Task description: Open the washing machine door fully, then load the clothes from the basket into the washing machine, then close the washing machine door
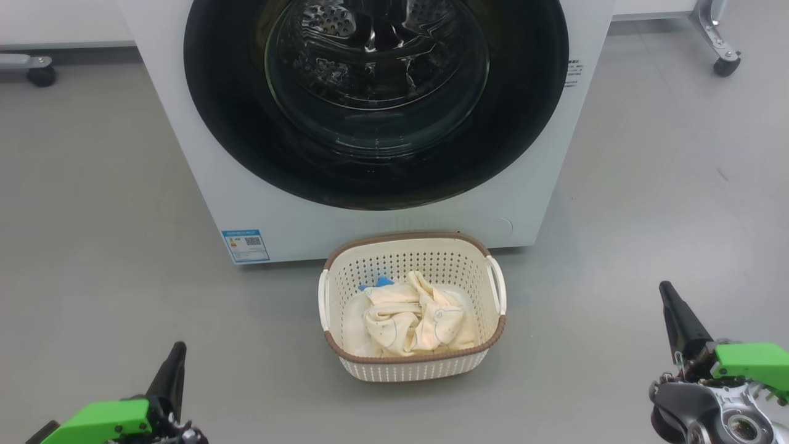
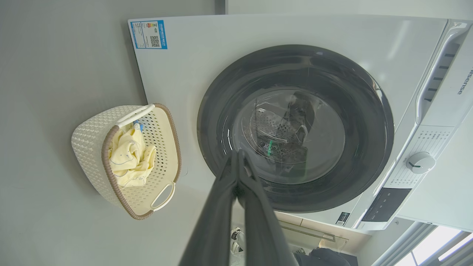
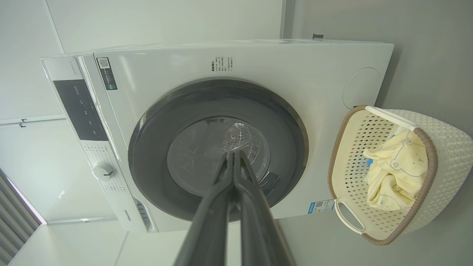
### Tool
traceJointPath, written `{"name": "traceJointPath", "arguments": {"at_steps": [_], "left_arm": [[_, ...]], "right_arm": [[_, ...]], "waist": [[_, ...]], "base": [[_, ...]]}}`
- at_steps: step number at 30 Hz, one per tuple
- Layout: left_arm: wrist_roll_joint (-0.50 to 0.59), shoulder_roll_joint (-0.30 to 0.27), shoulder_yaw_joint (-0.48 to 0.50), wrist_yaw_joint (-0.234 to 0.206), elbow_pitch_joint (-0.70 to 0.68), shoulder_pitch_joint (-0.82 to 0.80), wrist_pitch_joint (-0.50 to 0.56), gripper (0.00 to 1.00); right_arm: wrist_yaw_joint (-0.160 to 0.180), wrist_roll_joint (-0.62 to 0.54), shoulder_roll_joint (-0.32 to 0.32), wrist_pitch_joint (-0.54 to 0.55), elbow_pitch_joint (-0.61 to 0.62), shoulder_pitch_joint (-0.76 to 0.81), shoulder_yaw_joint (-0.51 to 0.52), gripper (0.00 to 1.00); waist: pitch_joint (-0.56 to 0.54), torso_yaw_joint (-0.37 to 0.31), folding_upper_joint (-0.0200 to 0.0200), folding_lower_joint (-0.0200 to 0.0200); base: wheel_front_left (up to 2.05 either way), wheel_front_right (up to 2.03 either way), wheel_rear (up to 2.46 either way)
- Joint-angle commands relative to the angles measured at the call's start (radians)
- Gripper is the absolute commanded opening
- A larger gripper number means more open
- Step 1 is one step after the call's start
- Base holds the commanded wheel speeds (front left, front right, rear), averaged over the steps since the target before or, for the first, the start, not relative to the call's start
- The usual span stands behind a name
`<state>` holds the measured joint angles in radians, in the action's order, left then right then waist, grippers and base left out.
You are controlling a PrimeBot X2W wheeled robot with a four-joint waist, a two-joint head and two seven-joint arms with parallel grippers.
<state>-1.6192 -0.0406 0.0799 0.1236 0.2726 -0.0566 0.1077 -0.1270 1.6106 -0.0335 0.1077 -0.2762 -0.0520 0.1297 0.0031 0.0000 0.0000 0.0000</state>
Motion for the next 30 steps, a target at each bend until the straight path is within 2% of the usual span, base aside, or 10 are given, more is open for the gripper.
{"name": "traceJointPath", "arguments": {"at_steps": [1, 30], "left_arm": [[0.011, -0.01, 0.034, 0.007, -0.028, -0.051, 0.006, 0.0], [0.011, -0.01, 0.034, 0.007, -0.028, -0.051, 0.006, 0.0]], "right_arm": [[-0.004, -0.002, -0.017, 0.005, 0.031, -0.056, -0.016, 0.0], [-0.004, -0.002, -0.017, 0.005, 0.031, -0.056, -0.016, 0.0]], "waist": [[0.0, 0.0, 0.0, 0.0], [0.0, 0.0, 0.0, 0.0]], "base": [[0.0, 0.0, 0.0], [0.0, 0.0, 0.0]]}}
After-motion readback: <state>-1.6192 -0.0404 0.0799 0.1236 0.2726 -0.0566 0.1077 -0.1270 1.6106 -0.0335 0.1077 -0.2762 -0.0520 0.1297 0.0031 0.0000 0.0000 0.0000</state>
